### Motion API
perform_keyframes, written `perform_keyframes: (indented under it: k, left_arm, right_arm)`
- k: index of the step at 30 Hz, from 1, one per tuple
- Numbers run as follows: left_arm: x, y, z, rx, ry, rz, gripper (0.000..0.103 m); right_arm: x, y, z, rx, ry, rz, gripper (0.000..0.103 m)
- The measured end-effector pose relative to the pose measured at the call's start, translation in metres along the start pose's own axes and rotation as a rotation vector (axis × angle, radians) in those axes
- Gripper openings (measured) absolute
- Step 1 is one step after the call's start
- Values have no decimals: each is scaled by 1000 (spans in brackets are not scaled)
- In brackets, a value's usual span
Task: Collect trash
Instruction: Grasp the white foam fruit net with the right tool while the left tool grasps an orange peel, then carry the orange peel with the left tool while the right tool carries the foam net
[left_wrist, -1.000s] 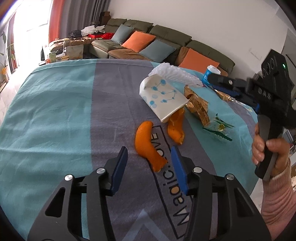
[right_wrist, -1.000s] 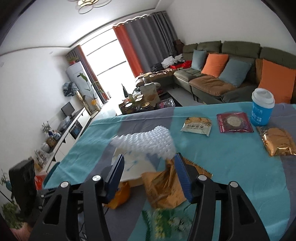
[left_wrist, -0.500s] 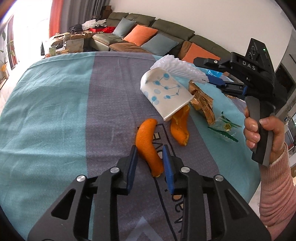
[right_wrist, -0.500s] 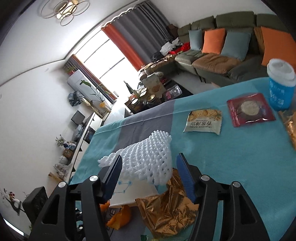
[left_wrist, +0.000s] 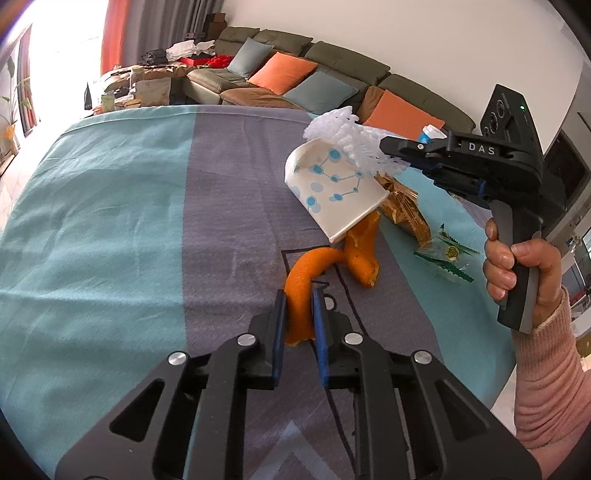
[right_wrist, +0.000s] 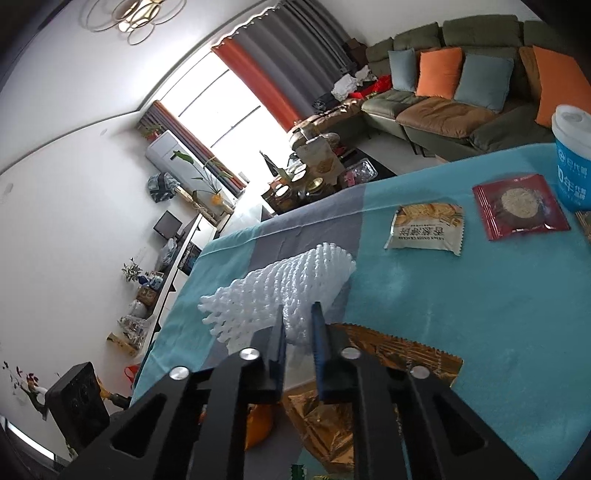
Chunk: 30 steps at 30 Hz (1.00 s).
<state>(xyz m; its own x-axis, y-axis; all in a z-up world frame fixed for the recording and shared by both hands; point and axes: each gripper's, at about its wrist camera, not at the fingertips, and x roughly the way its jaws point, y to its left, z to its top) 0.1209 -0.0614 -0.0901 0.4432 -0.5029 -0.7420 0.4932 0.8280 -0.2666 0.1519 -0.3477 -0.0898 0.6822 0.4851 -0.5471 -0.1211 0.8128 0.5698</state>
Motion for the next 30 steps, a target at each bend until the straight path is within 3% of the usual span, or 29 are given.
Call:
perform_keyframes:
  k: [14,30]
  left_arm:
    - [-25,16,-9,-43,-46,5,14]
    - [-70,47,-33,-124,-115,50,14]
  right_arm:
    - [-34,40,-10,-147,-103,18,9]
    - [-28,87,-35,-229,-79,115,9]
